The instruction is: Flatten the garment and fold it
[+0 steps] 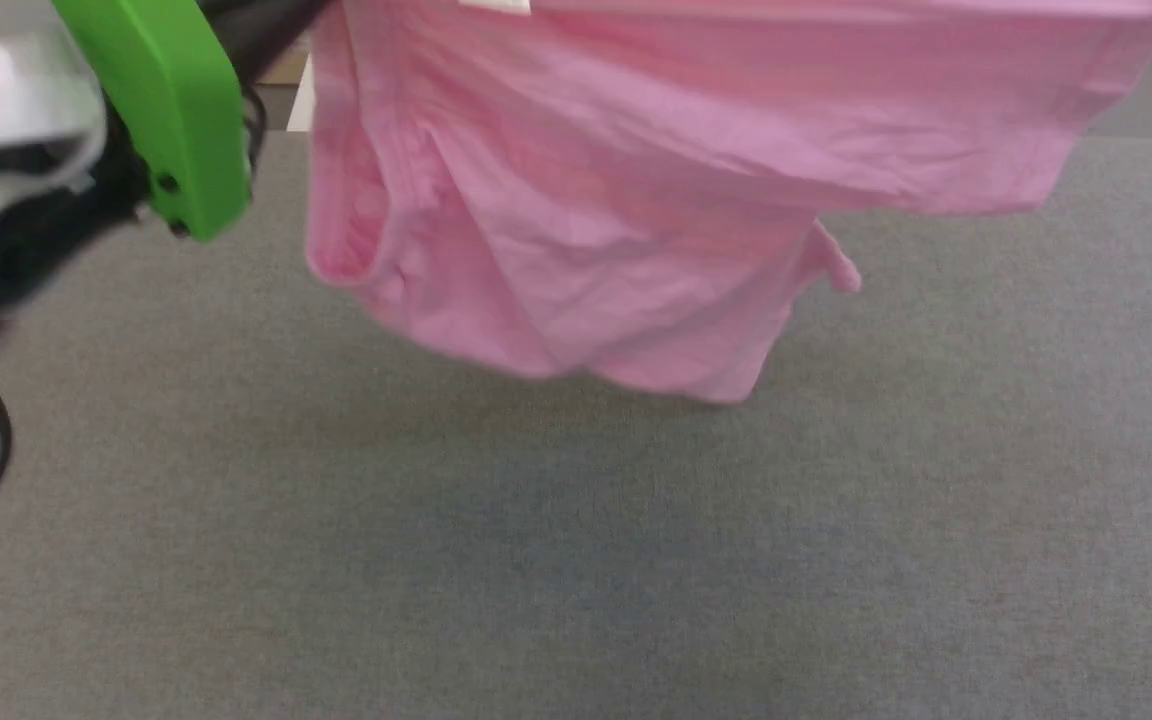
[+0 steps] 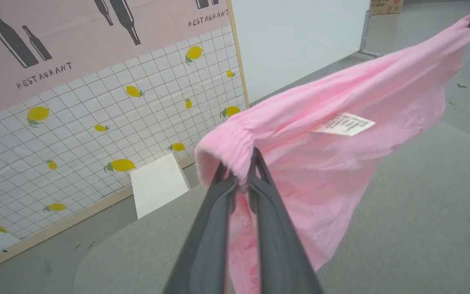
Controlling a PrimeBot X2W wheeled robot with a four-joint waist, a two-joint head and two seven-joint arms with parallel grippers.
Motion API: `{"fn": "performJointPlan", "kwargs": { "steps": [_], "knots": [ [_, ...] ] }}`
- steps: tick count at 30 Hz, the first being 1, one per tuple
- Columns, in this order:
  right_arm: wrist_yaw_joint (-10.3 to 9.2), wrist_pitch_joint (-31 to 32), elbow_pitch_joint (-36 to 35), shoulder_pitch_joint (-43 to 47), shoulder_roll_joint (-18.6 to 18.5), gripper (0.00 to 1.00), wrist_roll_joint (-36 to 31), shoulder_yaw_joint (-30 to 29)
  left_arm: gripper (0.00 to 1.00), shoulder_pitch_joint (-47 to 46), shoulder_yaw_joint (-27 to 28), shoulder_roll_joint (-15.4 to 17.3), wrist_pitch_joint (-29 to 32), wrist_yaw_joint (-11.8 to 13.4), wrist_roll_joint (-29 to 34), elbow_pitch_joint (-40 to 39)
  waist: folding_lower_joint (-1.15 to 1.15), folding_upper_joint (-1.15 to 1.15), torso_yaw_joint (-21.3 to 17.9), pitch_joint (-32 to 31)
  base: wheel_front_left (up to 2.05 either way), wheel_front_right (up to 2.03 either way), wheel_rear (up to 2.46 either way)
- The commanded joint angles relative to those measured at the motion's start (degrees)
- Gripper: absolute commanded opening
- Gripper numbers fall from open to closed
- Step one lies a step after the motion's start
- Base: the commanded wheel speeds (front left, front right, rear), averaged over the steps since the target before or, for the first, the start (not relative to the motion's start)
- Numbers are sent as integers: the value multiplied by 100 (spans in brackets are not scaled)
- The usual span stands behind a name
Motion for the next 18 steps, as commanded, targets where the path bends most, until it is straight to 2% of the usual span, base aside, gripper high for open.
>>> {"fn": "performJointPlan", "kwargs": {
  "steps": [1,10,14,18],
  "knots": [
    [-9,-78,98,-235,-100,0,21,66,0,-228,56,-10,56,-46,-26,118,0,0,-93,268,0,0,0],
    [-9,-836,1038,-2269,-512,0,-180,754,0,-1876,234,-308,435,-327,205,1129,0,0,-321,1606,0,0,0],
    [-9,-1397,1774,-3338,-434,0,-395,1084,0,-2731,210,-526,435,-498,540,1857,0,0,-444,2213,0,0,0],
    [-9,-2072,2602,-4328,-259,0,-689,1362,0,-3564,211,-790,185,-601,931,2654,0,0,-543,2699,0,0,0]
  ]
}}
